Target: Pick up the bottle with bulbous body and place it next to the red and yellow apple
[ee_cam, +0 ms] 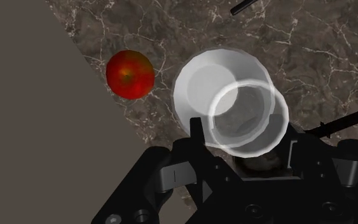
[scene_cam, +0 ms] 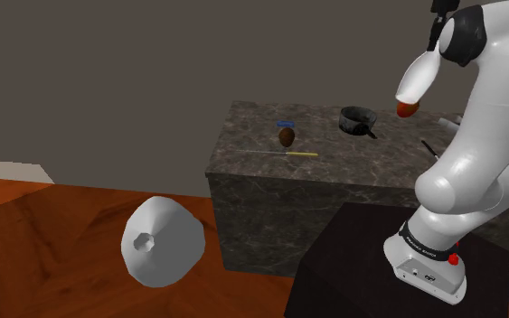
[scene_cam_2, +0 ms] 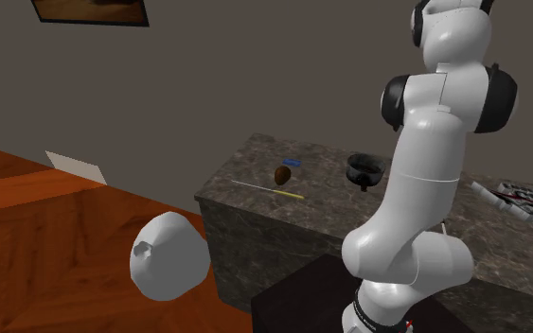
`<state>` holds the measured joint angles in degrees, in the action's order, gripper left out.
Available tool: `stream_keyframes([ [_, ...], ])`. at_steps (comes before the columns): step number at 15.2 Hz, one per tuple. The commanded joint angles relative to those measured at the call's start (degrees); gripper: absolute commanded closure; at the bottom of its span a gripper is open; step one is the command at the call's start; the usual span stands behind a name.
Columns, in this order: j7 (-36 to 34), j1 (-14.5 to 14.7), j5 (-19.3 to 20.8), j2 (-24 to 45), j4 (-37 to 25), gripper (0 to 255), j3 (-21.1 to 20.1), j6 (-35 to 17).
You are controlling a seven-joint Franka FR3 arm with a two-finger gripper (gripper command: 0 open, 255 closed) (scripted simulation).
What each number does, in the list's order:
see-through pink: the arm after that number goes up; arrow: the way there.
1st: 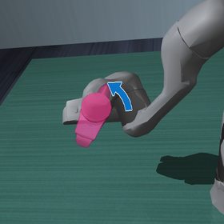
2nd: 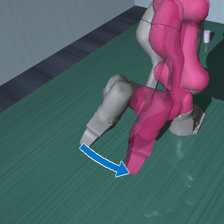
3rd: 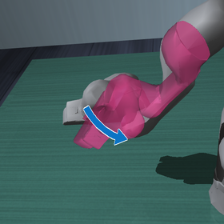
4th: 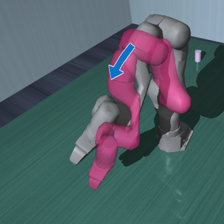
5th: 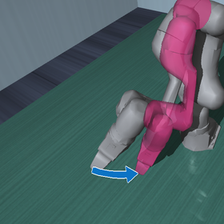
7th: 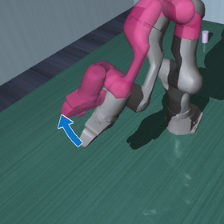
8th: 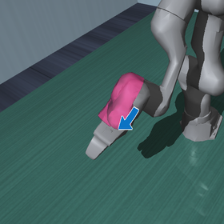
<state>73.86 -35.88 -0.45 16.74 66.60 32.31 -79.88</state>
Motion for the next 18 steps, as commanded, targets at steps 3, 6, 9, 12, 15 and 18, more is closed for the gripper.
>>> stream_keyframes([
  [3,-0.9,1.2,1.1,-2.0,5.8,255,-0.1,-4.0],
  [6,-1.5,1.8,1.6,-3.1,9.6,255,-0.2,-6.7],
  [9,-2.0,2.3,2.1,-4.0,13.0,255,-0.3,-9.4],
  [12,-2.5,2.6,2.5,-4.6,16.2,255,-0.4,-11.9],
  [15,-2.9,2.9,2.7,-5.1,19.1,255,-0.5,-14.4],
  [18,-3.3,3.1,2.9,-5.5,21.8,255,-0.6,-16.8],
])
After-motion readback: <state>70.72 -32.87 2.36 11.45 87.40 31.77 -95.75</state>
